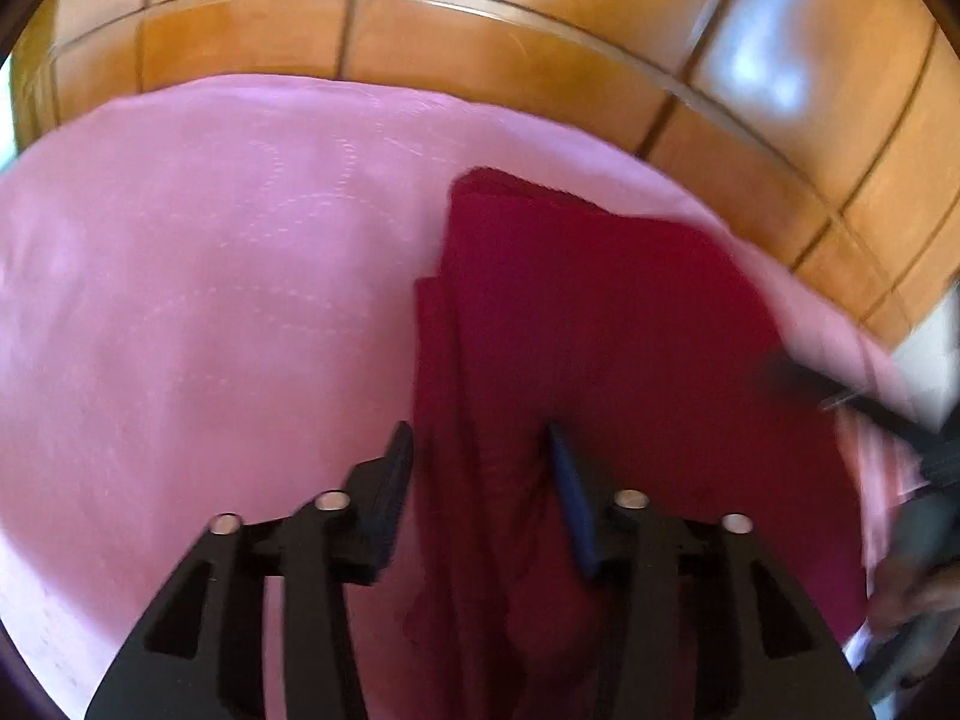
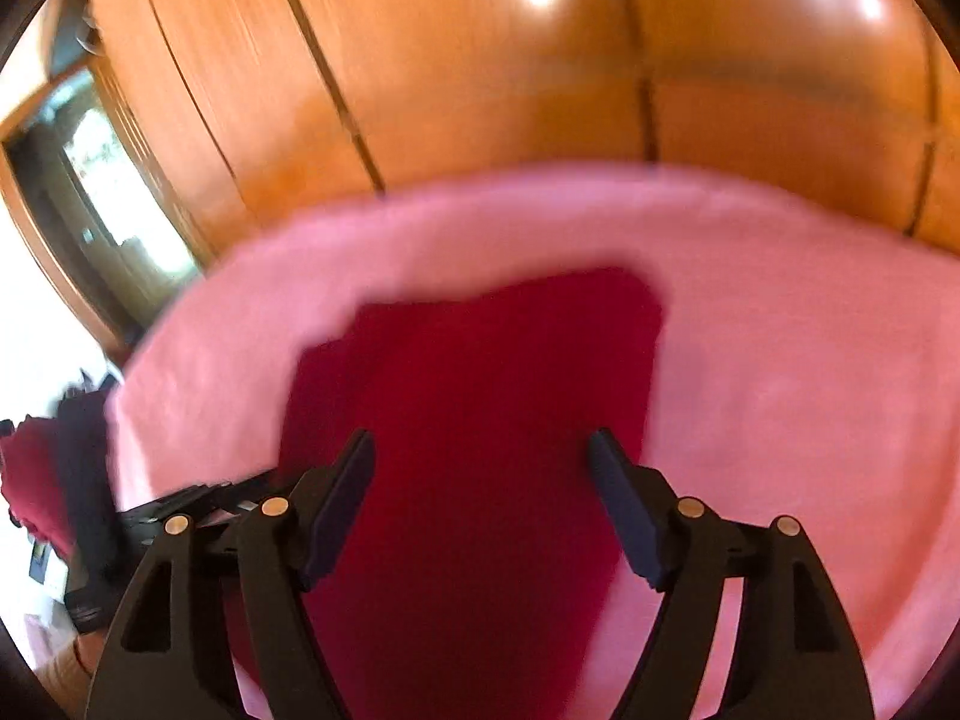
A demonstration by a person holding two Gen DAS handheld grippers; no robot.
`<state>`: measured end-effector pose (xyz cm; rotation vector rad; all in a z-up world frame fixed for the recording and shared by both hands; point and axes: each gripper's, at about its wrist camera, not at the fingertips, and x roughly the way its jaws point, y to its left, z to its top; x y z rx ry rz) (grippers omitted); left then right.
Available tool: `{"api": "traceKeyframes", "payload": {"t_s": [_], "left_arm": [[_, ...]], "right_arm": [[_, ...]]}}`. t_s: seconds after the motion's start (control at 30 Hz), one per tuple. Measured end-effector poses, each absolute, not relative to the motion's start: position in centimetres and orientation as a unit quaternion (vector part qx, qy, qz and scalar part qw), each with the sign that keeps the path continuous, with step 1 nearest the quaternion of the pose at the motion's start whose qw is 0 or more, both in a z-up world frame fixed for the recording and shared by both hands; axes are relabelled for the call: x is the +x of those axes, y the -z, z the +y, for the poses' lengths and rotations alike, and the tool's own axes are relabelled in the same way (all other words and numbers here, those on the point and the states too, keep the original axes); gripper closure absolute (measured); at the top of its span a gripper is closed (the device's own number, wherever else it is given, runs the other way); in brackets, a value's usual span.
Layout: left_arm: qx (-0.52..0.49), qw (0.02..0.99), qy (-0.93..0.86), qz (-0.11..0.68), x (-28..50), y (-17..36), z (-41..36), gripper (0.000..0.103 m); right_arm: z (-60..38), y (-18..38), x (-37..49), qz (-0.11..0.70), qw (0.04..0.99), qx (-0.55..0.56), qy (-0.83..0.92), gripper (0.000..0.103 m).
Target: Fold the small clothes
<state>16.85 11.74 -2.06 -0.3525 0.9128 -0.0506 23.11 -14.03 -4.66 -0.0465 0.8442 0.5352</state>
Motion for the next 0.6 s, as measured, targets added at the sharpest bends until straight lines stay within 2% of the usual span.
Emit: {"api": "traceKeyframes", "payload": {"t_s": [0.03,0.17,0.27,0.3,0.33,0.6], "left_arm": [[-0.178,0.881,0.026,0.437,16.7,1.8,12.1,0.055],[-0.159,0.893,0.026,0.421,15.7,0.2,12.2,0.055],[-0.139,0.906,0.024,0.399,15.0,-1.3,11.8,0.031],[-0.138,0.909,0.026,0.393,14.8,-1.7,11.7,0.028],[-0.133,0.911,0.032,0.389,14.5,-2.0,11.6,0.028],[-0.114,0.909,0.047,0.397,14.9,-1.8,11.2,0.028]], "right_arm": [[-13.5,5.3,22.8,0.384,0.888,-0.044,-0.251,0.02],[-14.0,4.8,21.7,0.365,0.897,-0.045,-0.247,0.018],[-14.4,4.6,21.2,0.36,0.897,-0.041,-0.255,0.011],[-14.7,4.3,20.9,0.356,0.898,-0.039,-0.255,0.007],[-15.1,4.1,20.6,0.356,0.897,-0.032,-0.26,0.004],[-19.2,3.8,20.2,0.38,0.878,0.061,-0.285,0.003]]}}
